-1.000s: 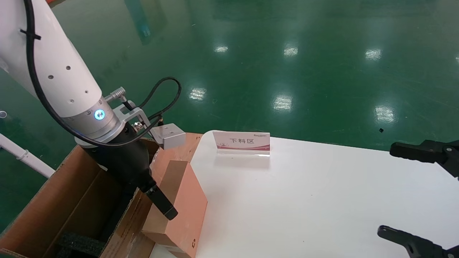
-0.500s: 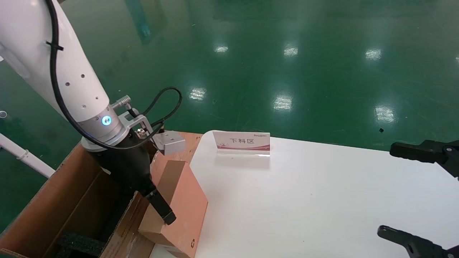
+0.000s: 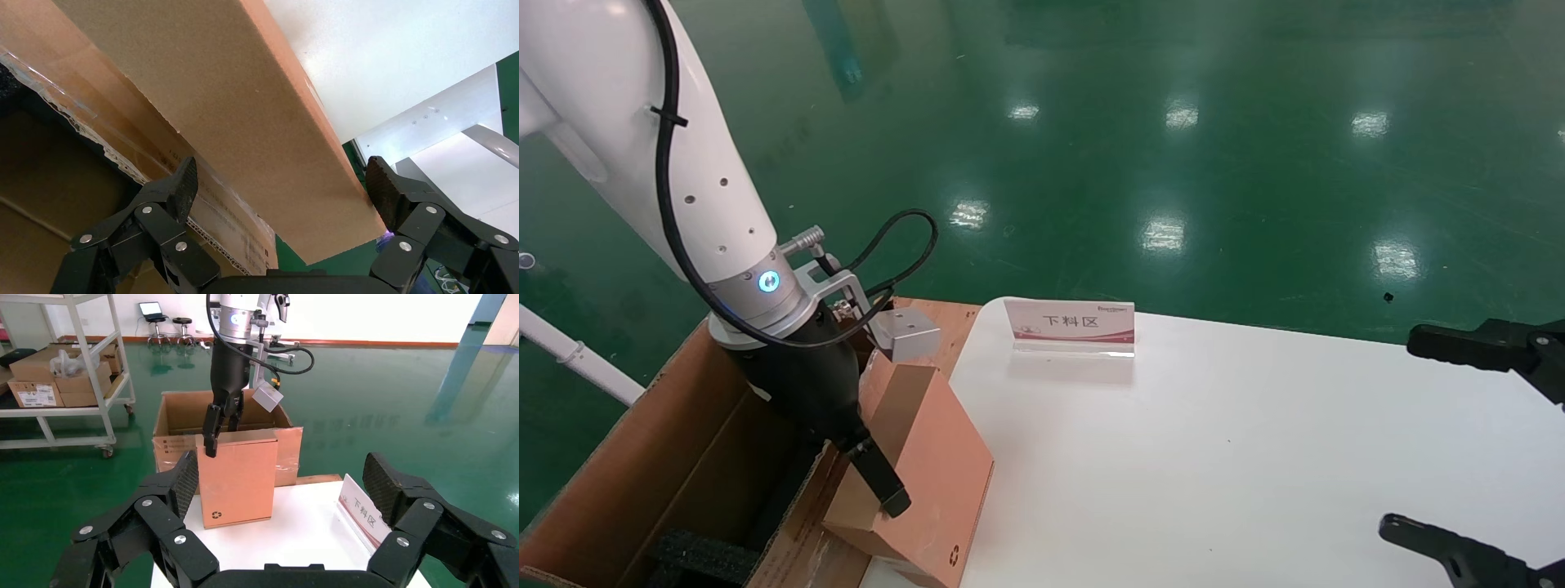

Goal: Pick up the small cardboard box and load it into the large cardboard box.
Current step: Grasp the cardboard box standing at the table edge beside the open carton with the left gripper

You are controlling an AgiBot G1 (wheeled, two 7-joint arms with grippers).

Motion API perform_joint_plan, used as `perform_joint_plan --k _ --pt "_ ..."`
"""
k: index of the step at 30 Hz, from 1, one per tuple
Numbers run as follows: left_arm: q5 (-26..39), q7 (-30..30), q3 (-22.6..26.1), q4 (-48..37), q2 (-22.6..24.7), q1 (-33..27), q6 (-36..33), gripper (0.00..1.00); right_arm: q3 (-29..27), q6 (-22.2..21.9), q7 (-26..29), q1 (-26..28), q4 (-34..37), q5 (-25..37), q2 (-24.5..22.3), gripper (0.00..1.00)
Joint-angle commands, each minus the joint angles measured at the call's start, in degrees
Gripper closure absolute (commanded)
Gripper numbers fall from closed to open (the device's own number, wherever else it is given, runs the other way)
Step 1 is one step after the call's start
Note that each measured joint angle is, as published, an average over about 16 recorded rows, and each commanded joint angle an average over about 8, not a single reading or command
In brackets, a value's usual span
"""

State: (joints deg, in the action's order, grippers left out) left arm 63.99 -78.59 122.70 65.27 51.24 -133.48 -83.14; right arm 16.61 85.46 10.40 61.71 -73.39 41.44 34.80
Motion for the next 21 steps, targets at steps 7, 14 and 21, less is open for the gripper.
perform_joint_plan --k 7,14,21 --pt "-0.05 -0.01 -0.01 0.1 -0.09 -0.05 -0.03 1.0 0.0 0.0 0.0 0.0 0.0 -0.01 0.0 1.0" --pt "-0.13 -0.04 -0.03 0.19 -0.18 -0.12 -0.06 1.0 0.0 0.0 0.01 0.0 0.0 -0.02 0.0 1.0" --pt "-0.15 -0.06 -0.05 0.22 -0.22 -0.14 -0.06 1.0 0.01 0.0 0.01 0.0 0.0 -0.02 0.0 1.0"
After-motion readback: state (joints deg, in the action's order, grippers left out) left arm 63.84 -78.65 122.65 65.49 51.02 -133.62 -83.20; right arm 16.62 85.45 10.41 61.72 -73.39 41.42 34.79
